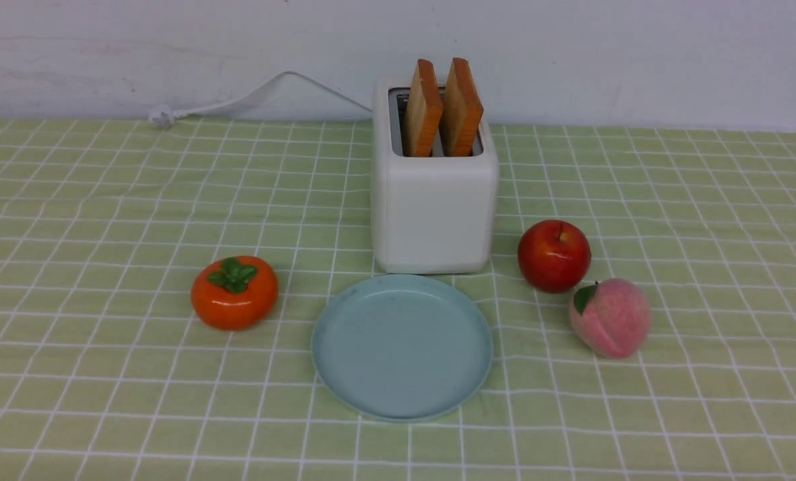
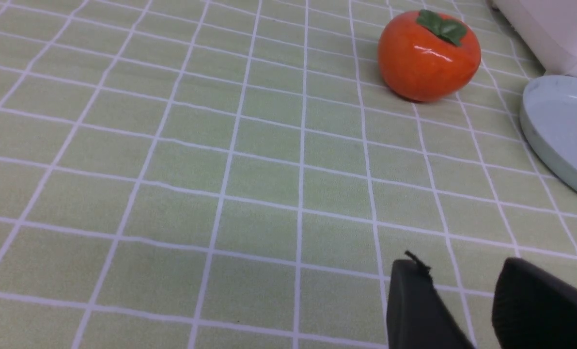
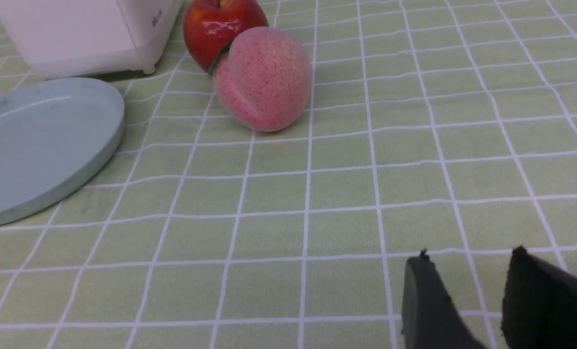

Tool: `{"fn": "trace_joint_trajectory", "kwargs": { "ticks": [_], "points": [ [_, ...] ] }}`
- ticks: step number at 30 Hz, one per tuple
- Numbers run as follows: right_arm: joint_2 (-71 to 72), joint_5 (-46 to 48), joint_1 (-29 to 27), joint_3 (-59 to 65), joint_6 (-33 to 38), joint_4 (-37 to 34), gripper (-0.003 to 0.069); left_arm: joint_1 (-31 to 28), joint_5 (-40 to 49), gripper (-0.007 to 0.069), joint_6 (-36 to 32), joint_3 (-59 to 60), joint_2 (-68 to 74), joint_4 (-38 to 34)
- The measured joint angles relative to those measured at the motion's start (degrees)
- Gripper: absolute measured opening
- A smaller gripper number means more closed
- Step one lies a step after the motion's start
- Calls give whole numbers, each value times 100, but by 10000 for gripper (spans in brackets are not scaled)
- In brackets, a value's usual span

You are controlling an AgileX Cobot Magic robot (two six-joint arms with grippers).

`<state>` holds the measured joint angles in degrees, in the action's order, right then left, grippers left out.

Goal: Take toasted bread from bread machine on green coffee tablecloth place on plate.
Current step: 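Reach for a toast slice standing in the toaster with the left gripper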

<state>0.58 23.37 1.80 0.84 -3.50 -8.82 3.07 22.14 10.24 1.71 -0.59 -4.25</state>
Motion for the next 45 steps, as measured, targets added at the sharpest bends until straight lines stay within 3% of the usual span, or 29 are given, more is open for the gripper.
{"fn": "trace_joint_trajectory", "kwargs": {
  "ticks": [15,23,31,37,45],
  "points": [
    [0,0,0,0,0,0,241,0,-101,239,0,0,0,-23],
    [0,0,0,0,0,7,241,0,-760,239,0,0,0,-572],
    [0,-58,0,0,0,743,241,0,-2404,239,0,0,0,-2479],
    [0,-58,0,5,1,1846,241,0,-2648,239,0,0,0,-3952],
    [0,-58,0,5,1,2168,241,0,-2698,237,0,0,0,-4377]
  ]
}}
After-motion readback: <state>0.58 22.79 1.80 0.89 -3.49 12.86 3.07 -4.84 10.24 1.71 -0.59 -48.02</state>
